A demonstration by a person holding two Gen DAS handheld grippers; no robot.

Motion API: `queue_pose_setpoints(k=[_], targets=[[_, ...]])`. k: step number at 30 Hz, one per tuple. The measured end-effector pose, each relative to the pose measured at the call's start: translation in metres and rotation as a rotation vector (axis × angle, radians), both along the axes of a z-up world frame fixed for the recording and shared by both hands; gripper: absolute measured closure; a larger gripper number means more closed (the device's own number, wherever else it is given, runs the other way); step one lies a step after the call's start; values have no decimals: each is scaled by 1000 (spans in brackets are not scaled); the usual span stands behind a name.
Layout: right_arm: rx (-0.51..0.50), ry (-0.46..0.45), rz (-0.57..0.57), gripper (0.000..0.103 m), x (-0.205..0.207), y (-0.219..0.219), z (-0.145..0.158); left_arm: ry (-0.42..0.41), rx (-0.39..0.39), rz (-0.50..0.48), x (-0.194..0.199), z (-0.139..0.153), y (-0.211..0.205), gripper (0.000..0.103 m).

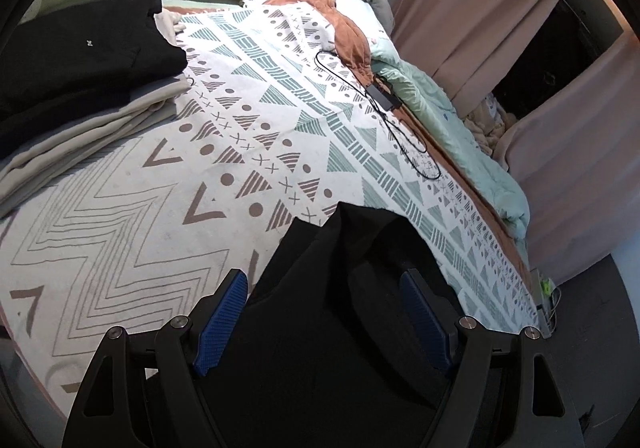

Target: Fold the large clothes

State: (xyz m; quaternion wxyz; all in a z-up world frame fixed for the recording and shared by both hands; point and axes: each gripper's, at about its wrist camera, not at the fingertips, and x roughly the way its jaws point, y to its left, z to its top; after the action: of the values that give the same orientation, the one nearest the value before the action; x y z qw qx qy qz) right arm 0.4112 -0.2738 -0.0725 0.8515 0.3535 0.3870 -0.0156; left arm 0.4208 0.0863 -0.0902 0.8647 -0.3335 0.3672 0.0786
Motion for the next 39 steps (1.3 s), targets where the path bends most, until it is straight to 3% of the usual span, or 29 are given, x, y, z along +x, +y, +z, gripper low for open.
queue_pose_setpoints(k=[5,11,17,23,28,39], targets=[[-77,56,112,41,-1,31,-6,107,95,-120,2,-21,-14,24],[-185,115,200,41,-2,55,-14,121,282,-230,6,-22,-44,24],[-325,212,243,41,3,62,-26,178,400,-368,16,-37,-83,24],[-452,270,292,40,10,72,-42,245,560,-414,31,-61,-111,24],[-500,282,306,37,19,73,-49,291,717,-418,46,-79,-132,24],[-545,281,283,29,51,69,-49,307,711,-341,92,-74,-120,24]])
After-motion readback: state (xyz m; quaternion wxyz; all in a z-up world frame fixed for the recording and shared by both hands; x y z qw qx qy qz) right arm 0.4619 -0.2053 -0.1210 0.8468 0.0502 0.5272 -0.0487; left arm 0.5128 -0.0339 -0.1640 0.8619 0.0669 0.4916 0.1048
